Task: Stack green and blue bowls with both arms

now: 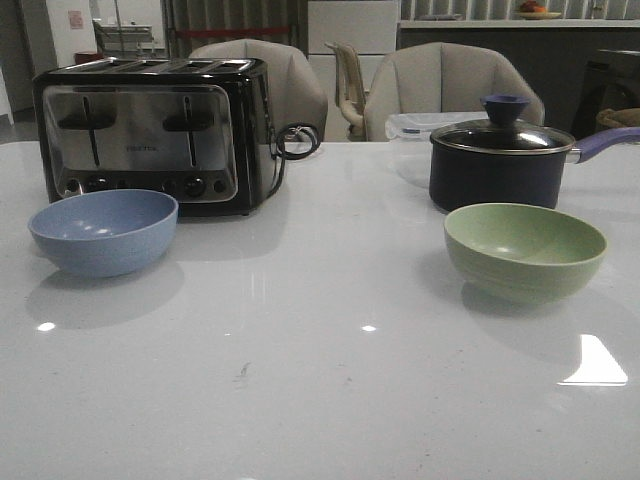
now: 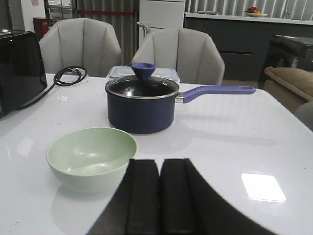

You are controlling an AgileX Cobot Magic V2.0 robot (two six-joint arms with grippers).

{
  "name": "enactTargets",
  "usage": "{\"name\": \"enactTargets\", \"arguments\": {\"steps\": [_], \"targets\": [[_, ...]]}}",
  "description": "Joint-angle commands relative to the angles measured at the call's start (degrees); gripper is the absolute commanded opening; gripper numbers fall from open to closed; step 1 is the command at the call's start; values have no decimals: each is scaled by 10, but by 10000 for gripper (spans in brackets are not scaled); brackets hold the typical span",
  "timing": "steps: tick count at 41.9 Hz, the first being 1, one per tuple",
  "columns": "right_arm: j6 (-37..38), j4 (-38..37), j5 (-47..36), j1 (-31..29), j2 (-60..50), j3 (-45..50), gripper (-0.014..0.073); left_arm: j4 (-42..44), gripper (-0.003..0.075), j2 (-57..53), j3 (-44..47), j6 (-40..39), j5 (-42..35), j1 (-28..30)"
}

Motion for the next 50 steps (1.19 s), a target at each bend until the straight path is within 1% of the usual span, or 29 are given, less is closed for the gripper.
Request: {"name": "enactTargets", "arguments": {"steps": [1,26,33,37,39,41,45,50], "targets": [[-3,1,-52,-5,-12,-3,36,-3,98,-9,4,-6,-50,-4],[-3,1,-52,-5,-12,-3,36,-3,98,-9,4,-6,-52,-4],[-3,0,-55,-5,-12,-3,36,-3,98,-9,3,-6,-102,-4],[-3,-5,-84,-5,-12,-7,36,-3,98,-9,0,-6,-155,-4],[-3,-3,-82,-5,-12,-18,36,-3,98,-9,-9,-6,-180,-4],[-3,-3,-72,-5,-11,-40,36,-3,98,-9,-28,-6,-188,-4],[-3,-4,-37,-5,-7,-114,36,-3,98,-7,-94,-6,-153,-4],[-3,-4,14,-5,26,-217,36,-3,98,13,-206,-6,-51,-4]]}}
